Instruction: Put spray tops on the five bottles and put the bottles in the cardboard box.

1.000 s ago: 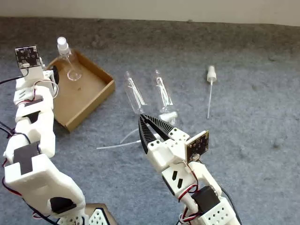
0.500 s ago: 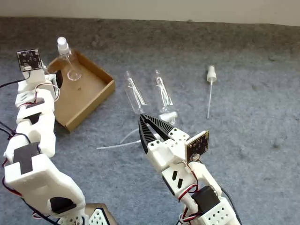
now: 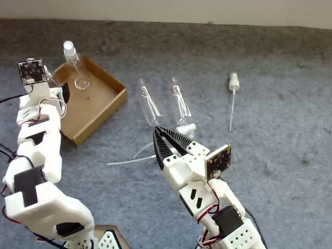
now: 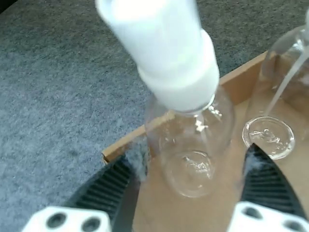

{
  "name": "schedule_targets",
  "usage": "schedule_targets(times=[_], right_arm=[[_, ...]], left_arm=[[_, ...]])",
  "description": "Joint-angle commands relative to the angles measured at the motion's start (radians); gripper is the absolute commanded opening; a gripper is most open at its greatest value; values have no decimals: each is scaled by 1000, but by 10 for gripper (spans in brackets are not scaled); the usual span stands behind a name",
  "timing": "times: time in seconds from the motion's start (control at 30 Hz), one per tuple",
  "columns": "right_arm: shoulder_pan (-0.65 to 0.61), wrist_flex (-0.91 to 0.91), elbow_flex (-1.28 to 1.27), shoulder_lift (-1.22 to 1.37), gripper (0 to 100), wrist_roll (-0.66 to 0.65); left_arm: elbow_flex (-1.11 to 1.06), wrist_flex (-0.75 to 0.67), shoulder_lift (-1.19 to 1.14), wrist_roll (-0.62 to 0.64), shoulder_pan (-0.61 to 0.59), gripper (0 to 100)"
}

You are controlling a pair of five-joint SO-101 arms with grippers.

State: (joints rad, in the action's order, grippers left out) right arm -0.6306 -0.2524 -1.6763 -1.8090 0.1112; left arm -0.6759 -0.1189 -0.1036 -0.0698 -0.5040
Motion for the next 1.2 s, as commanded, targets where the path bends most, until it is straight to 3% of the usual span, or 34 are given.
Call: schedule_targets(times=[0.0, 0.67, 0.93, 1.17], right_arm=[[-4, -2, -136, -13, 5, -8], [-1, -2, -136, -12, 5, -6], [108, -1, -136, -22, 5, 0], [125, -85, -122, -18, 6, -5]], left_arm=[[-15, -15, 87, -6, -15, 274], [-24, 635, 450, -8, -15, 274], [-24, 910, 605, -8, -10, 271], [-24, 1203, 791, -8, 113, 270]])
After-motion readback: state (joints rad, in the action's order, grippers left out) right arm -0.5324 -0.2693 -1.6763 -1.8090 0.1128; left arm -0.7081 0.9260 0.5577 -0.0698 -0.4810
